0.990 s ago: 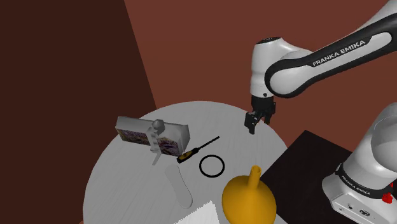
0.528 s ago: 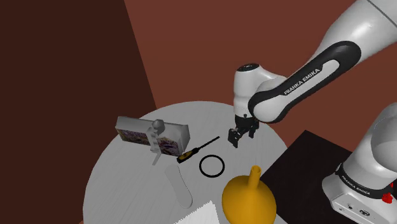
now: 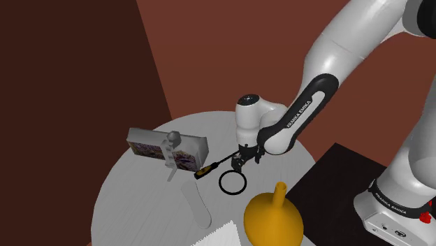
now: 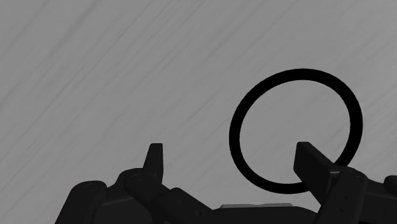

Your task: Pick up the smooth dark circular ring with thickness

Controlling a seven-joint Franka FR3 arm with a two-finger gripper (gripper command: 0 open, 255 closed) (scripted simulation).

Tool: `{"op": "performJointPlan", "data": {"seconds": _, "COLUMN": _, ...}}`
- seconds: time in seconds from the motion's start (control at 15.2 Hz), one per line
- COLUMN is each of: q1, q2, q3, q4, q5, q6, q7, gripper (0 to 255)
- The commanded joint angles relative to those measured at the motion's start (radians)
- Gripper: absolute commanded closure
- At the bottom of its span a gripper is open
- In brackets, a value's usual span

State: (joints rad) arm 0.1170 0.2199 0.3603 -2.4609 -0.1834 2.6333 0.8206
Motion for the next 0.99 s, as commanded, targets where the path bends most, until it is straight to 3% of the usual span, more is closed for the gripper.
{"op": "performJointPlan", "data": {"seconds": 0.0, "q1": 0.042, "q2": 0.097, "q3": -0.037, "q4": 0.060, "q5": -0.087, "q6": 0.036, "q7": 0.094, "gripper": 0}}
{"op": "performJointPlan", "data": {"seconds": 0.66, "q1": 0.100, "q2": 0.218, "q3": -0.108, "q4": 0.095, "q5": -0.169, "q6": 0.120, "q7": 0.161, "gripper": 0}}
{"op": "performJointPlan", "data": {"seconds": 0.73, "q1": 0.099, "q2": 0.217, "q3": -0.107, "q4": 0.096, "q5": -0.168, "q6": 0.119, "q7": 0.160, "gripper": 255}}
{"op": "performJointPlan", "data": {"seconds": 0.92, "q1": 0.101, "q2": 0.217, "q3": -0.106, "q4": 0.097, "q5": -0.168, "q6": 0.117, "q7": 0.163, "gripper": 255}}
